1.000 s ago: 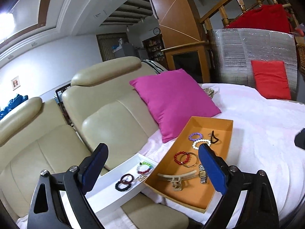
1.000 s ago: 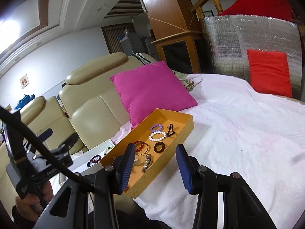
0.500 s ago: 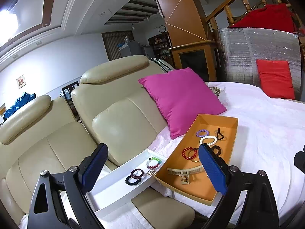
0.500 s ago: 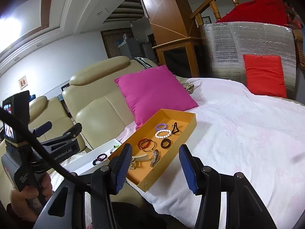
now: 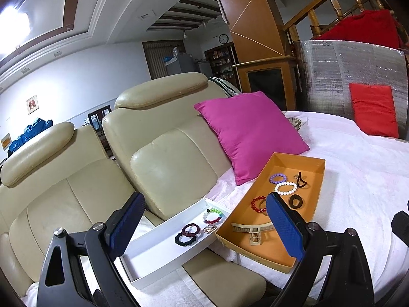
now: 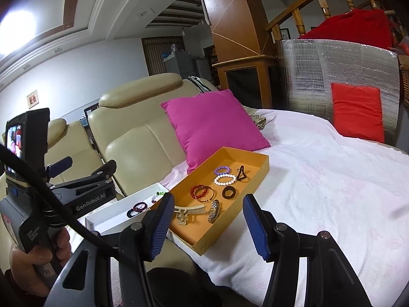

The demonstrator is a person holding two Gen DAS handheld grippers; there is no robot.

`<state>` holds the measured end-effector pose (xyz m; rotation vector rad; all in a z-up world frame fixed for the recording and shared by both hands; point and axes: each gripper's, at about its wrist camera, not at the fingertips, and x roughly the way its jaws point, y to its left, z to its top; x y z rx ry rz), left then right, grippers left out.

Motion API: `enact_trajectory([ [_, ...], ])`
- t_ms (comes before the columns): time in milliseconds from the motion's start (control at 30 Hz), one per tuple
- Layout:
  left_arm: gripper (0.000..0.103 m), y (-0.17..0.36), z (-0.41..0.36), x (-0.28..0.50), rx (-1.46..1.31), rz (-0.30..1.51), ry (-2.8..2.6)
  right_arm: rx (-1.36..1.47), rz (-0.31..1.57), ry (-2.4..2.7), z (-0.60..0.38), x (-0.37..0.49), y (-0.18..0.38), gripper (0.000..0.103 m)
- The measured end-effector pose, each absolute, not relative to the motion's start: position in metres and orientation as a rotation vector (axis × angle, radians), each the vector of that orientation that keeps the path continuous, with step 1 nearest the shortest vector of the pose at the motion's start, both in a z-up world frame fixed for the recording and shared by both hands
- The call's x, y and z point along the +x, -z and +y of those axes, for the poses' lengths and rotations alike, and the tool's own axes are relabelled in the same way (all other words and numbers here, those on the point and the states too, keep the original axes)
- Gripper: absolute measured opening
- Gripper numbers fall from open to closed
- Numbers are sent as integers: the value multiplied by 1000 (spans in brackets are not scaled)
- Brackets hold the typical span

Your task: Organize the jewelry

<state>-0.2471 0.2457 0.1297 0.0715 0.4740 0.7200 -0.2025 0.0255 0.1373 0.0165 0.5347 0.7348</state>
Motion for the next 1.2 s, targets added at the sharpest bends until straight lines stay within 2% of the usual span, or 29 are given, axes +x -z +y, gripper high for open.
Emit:
enact_trajectory([
  [1200, 96, -124, 267, -260, 7, 467, -720, -10, 542, -718, 47, -210, -138, 65],
])
